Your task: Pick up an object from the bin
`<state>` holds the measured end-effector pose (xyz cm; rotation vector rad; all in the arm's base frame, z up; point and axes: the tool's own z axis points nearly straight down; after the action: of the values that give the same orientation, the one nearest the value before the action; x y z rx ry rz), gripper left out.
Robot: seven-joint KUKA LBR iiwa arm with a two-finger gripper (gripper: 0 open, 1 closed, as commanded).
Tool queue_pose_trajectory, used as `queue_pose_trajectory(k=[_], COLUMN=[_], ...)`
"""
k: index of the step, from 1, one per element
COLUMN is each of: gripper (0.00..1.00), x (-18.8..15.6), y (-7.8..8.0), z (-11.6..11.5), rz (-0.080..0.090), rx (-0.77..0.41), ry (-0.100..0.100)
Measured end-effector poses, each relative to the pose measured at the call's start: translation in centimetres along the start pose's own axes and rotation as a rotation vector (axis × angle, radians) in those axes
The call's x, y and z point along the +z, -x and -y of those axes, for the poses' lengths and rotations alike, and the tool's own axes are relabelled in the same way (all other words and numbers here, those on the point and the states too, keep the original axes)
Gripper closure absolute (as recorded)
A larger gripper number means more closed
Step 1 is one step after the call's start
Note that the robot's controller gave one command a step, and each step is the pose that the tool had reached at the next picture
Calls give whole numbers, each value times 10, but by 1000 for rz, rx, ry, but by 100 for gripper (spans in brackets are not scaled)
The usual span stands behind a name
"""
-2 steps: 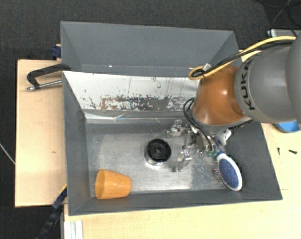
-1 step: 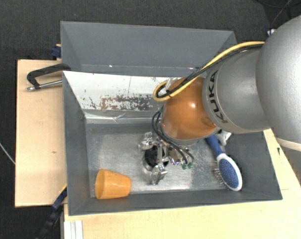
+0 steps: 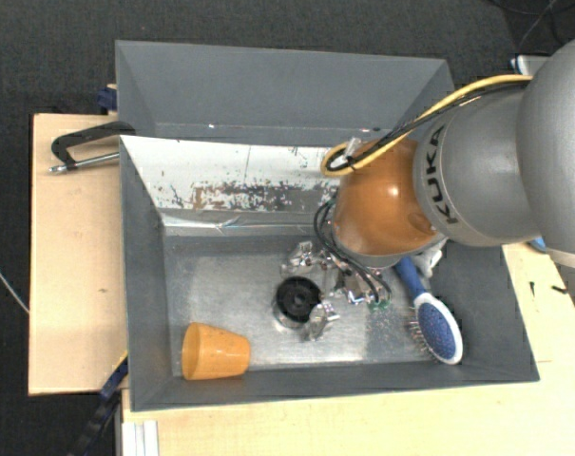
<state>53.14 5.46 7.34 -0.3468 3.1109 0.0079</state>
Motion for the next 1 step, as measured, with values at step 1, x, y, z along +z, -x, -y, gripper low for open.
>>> queue_pose_trajectory(k=[1], gripper=[100], x=[-2], y=[2], z=[-1], rz=[8], rx=[-1], ry=[-1])
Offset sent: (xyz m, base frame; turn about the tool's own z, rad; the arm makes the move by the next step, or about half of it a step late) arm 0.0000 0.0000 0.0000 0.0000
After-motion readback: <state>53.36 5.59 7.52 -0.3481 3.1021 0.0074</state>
